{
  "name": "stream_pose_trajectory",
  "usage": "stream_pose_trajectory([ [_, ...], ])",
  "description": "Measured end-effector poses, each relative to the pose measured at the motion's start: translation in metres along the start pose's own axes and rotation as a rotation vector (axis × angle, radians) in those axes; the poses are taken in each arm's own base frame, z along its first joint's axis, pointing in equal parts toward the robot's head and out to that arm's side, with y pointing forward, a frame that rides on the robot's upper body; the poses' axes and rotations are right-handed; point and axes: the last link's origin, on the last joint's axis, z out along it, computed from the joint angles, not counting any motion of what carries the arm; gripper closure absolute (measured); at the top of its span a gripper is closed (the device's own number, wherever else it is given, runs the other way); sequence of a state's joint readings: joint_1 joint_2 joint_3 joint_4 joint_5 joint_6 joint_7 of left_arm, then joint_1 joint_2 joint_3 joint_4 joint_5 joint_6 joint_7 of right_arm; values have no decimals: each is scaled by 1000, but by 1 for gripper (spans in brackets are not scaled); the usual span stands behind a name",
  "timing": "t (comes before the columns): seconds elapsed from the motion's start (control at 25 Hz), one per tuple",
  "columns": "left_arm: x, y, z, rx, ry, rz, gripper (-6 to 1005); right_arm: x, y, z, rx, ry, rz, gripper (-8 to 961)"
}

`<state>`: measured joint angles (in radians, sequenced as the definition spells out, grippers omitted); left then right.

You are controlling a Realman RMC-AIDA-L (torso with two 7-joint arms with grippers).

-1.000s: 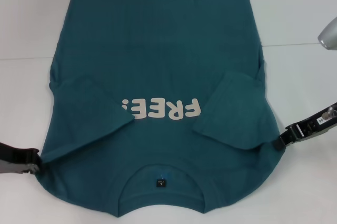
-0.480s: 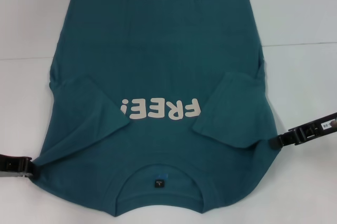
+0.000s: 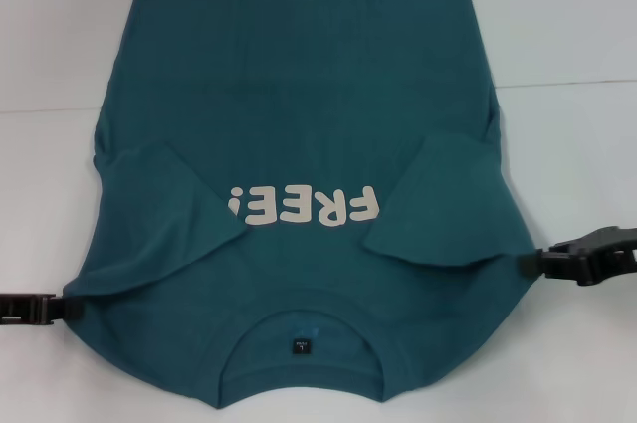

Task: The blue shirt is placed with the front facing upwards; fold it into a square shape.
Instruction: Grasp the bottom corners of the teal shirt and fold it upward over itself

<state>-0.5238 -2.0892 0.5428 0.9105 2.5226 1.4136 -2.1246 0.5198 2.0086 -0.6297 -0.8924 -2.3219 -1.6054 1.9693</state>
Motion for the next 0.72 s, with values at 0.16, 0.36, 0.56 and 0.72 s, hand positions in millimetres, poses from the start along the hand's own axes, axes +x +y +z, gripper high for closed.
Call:
stream_pose_trajectory([
  [0.16,-9,-4,-2,-20,63,61,968,19,-5,-10,15,-94,-46,858],
  [0.36,-23,-5,-2,-39,112,130,969,43,-5,-11,27,-161,-84,856],
  [0.56,-36,-11,-8,-36,180,169,969,63,-4,-10,41,-215,-123,854],
  [0.72,-47,-11,-8,-52,216,200,968,80,-3,-11,57,-268,-144,853],
])
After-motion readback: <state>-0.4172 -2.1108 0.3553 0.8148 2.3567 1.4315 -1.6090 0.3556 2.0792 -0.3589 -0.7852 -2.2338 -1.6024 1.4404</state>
